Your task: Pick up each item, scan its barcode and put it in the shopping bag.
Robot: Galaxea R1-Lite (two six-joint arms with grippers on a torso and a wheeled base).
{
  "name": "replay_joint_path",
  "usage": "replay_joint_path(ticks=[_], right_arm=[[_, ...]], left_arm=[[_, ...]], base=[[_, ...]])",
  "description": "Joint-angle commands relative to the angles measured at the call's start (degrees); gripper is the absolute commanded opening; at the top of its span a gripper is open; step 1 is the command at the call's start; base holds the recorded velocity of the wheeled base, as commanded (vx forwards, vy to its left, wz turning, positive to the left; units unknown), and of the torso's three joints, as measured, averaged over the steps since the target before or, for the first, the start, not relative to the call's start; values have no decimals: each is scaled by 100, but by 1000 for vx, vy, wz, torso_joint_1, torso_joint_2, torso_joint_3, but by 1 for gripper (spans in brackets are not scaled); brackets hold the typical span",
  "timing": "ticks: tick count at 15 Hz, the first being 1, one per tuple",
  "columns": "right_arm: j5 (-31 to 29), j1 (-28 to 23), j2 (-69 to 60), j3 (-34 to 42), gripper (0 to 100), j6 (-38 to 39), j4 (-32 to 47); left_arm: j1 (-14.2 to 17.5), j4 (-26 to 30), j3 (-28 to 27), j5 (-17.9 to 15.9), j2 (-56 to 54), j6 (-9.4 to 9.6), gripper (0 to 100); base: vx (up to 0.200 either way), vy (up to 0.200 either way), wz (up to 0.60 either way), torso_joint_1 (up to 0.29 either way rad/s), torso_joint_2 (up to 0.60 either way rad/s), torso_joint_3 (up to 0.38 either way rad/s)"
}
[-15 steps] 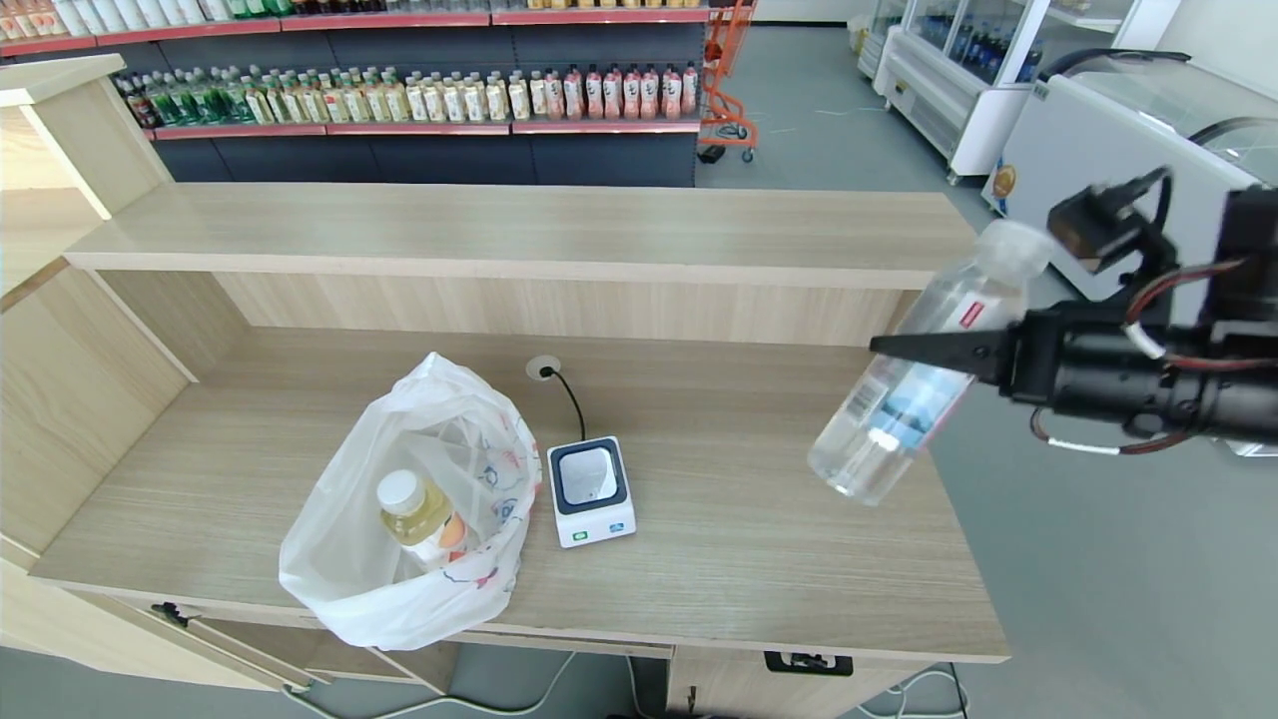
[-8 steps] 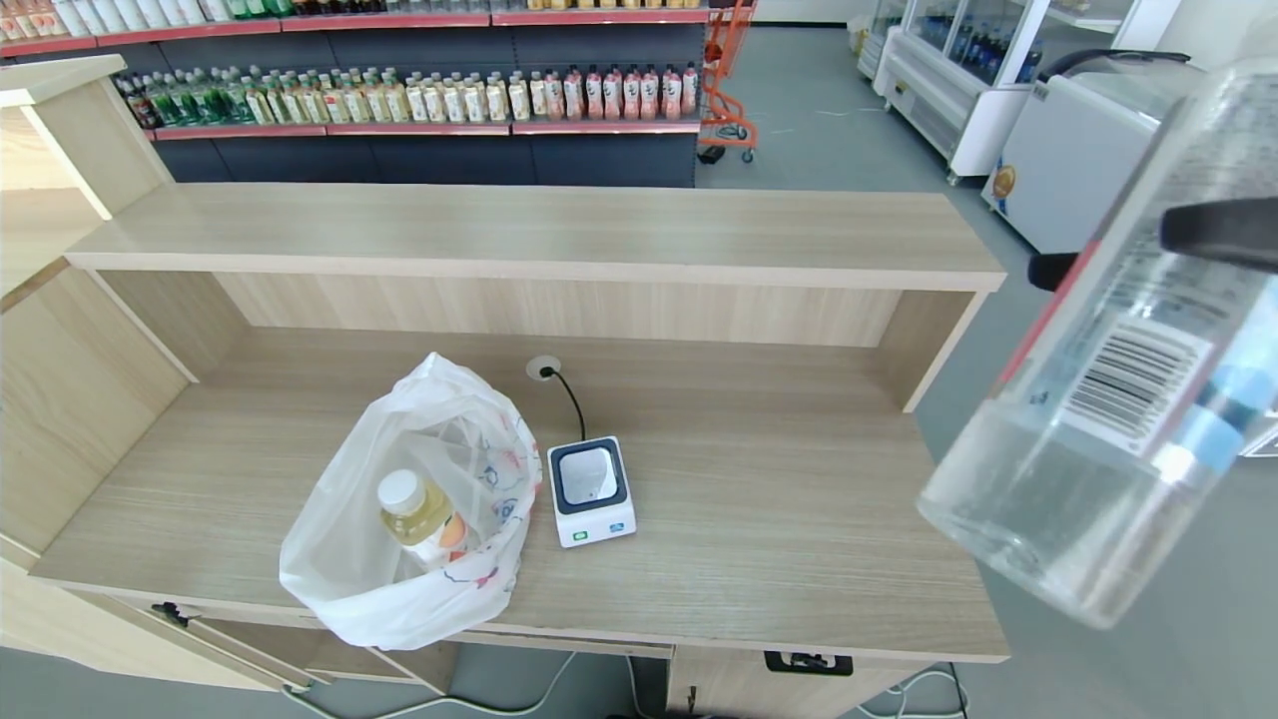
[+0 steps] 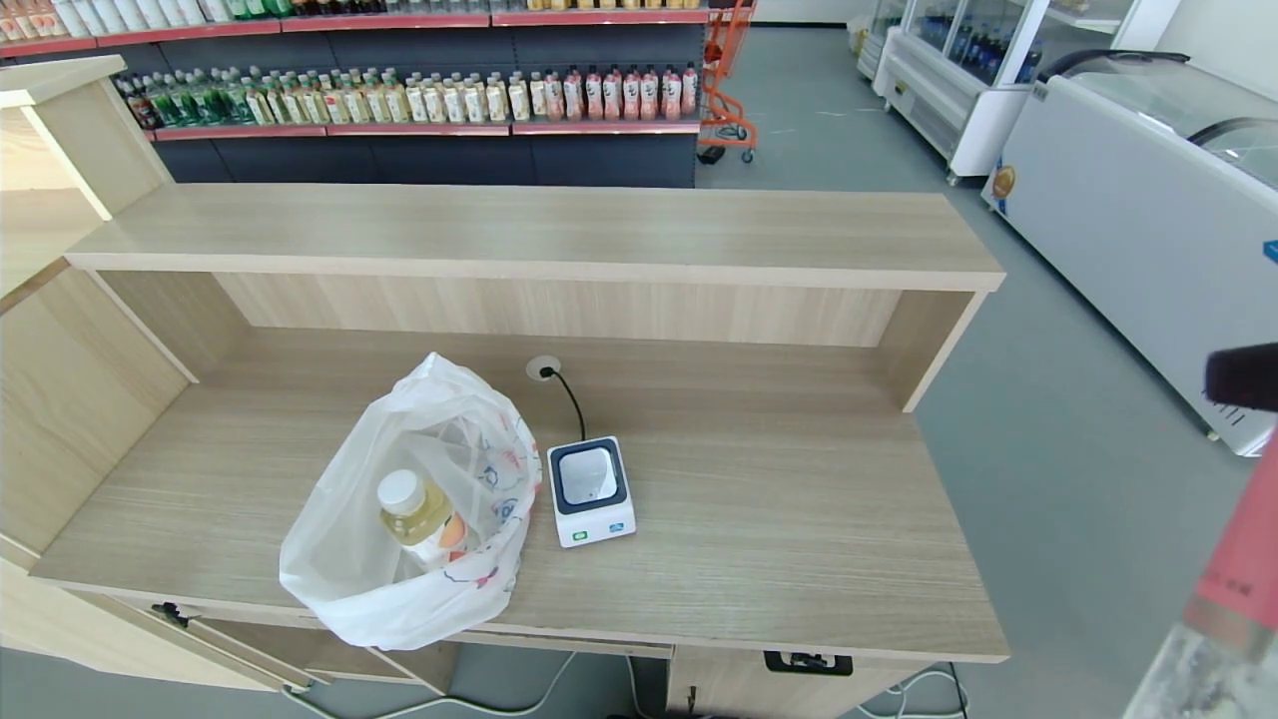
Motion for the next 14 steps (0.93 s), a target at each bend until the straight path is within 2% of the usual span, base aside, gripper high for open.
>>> replay_joint_path(ticks=[1, 10, 14], right_arm=[[4, 241, -95, -52, 0, 66, 11], [-13, 276, -482, 195, 0, 84, 20], [-22, 91, -710, 432, 0, 84, 20]], left_arm=[[0, 0, 0, 0, -2, -2, 100], [0, 0, 0, 0, -2, -2, 100], [0, 0, 0, 0, -2, -2, 100]], base=[[0, 0, 0, 0, 0, 0], [0, 0, 0, 0, 0, 0], [0, 0, 0, 0, 0, 0]])
